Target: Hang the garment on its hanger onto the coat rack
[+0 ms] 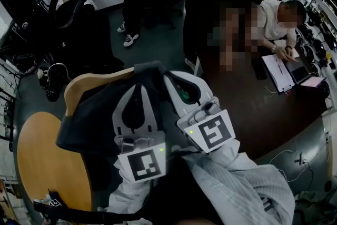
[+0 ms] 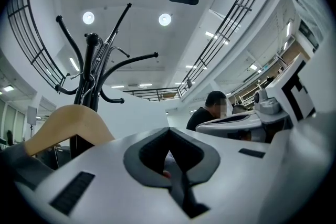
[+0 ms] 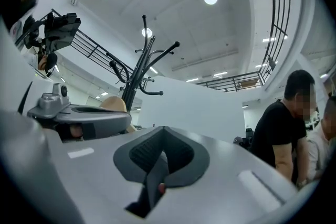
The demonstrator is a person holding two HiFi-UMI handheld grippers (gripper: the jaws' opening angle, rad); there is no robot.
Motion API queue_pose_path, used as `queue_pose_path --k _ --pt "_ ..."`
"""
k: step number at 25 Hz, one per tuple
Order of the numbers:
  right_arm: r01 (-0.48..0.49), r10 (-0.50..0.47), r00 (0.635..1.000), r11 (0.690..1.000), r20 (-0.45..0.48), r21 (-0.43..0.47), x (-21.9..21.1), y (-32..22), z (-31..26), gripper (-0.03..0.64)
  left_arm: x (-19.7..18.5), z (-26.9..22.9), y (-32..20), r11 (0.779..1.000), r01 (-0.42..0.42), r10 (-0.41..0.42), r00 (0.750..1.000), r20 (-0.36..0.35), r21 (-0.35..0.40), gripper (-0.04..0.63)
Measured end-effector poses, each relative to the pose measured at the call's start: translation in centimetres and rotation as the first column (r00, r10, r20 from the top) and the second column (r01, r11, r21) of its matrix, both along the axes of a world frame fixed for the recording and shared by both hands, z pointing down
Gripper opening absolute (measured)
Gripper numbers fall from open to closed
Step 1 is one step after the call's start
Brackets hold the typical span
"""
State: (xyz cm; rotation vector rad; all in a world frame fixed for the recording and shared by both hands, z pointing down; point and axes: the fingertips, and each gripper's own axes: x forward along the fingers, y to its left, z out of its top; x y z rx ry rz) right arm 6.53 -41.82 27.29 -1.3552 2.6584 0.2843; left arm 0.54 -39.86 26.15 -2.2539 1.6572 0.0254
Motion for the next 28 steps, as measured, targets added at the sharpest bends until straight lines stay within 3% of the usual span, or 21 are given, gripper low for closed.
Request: queue_pose_path --k 28 --pt "0.018 -0.018 0.999 1.000 -0.030 0.009 0.48 -0.85 0.64 0.002 0.85 0.28 -1.01 1.000 0.015 -0.015 1.000 0.028 -0.011 0.005"
